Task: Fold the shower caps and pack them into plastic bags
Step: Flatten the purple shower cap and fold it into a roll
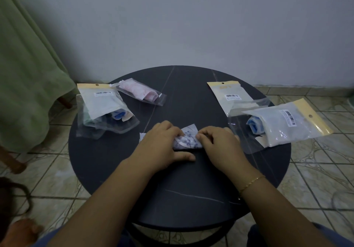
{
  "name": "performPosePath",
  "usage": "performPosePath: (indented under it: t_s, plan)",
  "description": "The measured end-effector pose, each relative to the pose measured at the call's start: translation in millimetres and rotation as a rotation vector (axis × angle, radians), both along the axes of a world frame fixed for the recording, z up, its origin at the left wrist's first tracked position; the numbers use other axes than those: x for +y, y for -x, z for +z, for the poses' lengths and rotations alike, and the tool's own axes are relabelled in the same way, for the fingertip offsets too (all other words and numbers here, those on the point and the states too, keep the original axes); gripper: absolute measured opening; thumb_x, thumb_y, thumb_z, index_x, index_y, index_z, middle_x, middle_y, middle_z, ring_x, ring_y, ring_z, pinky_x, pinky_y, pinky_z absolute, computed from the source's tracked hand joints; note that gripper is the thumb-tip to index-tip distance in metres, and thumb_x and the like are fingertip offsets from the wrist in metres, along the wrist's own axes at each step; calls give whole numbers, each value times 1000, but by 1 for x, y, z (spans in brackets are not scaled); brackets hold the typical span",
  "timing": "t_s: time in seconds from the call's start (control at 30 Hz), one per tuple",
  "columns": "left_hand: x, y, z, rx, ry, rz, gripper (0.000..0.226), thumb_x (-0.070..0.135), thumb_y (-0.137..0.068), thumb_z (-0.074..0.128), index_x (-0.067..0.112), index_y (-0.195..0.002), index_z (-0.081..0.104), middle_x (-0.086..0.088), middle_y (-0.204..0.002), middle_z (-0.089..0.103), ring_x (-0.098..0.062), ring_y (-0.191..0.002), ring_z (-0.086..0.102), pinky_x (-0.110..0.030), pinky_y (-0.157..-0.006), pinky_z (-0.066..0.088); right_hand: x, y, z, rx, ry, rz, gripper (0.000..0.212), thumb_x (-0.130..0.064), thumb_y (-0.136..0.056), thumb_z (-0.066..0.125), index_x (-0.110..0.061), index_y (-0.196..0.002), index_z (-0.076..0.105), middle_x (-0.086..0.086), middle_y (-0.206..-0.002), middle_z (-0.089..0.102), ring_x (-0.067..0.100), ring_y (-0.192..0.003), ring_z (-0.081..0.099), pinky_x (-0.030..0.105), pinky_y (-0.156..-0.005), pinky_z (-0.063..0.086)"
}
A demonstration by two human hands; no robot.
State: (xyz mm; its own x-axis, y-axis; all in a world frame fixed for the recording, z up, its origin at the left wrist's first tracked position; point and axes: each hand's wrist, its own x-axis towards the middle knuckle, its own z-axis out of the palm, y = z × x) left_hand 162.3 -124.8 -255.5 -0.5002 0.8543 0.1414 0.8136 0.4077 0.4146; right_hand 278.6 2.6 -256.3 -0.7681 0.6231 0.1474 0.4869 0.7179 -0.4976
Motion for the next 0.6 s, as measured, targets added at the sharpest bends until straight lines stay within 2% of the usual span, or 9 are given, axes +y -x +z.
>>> performPosePath:
  t_s: [0.1,0.13,0.2,0.27,0.33,0.43,0.5,0.6]
  plan:
    - [-2,5,2,-9,-22,-4,55,52,-72,72,27,-119,60,13,-103,39,-3,-101,35,-20,-89,34,4,-4,1,-11,-29,80,28,-35,-97,38,-35,-114,60,-7,-108,52,16,-111,42,31,-85,27]
    - [-2,6,2,-4,-19,-13,53,51,-73,72,28,-119,61,13,-102,39,-3,-100,35,-18,-85,32,5,-5,2,-16,-22,115,31,-34,-98,36,-36,-121,57,-8,-117,50,15,-115,39,29,-86,24]
    - [-3,7,5,5,7,-37,49,49,-75,71,29,-119,61,13,-101,41,-4,-101,36,-17,-81,29,4,-8,4,-64,-36,207,37,-33,-99,32,-38,-132,47,-16,-140,36,10,-124,27,27,-89,17]
    - [-4,8,5,6,10,-54,48,48,-75,71,29,-118,61,13,-100,41,-7,-103,39,-17,-81,29,1,-9,4,-130,-87,294,40,-35,-100,26,-39,-139,39,-22,-150,22,7,-127,21,29,-90,14]
    - [-4,8,5,8,10,-57,47,49,-75,71,30,-118,61,13,-100,42,-6,-102,38,-17,-81,28,-2,-9,2,-180,-106,324,43,-37,-101,22,-39,-142,32,-23,-152,20,5,-128,20,30,-91,15]
    - [-4,9,4,26,27,-46,49,52,-76,68,31,-119,61,14,-98,42,-4,-98,36,-18,-79,28,0,-8,-2,-220,-50,284,45,-44,-99,19,-42,-143,26,-15,-150,28,9,-130,21,33,-98,15]
    - [-5,9,6,16,38,-45,48,55,-78,64,31,-119,61,14,-98,43,-5,-98,39,-19,-77,29,2,-9,-2,-234,42,231,48,-56,-94,23,-47,-141,24,-8,-143,32,18,-128,23,32,-98,18]
    - [-6,10,10,-51,63,-25,44,59,-83,53,30,-115,64,10,-97,46,-6,-90,47,-22,-73,36,6,-10,-4,-259,121,210,54,-70,-81,37,-52,-131,30,-9,-137,33,22,-126,25,29,-95,20]
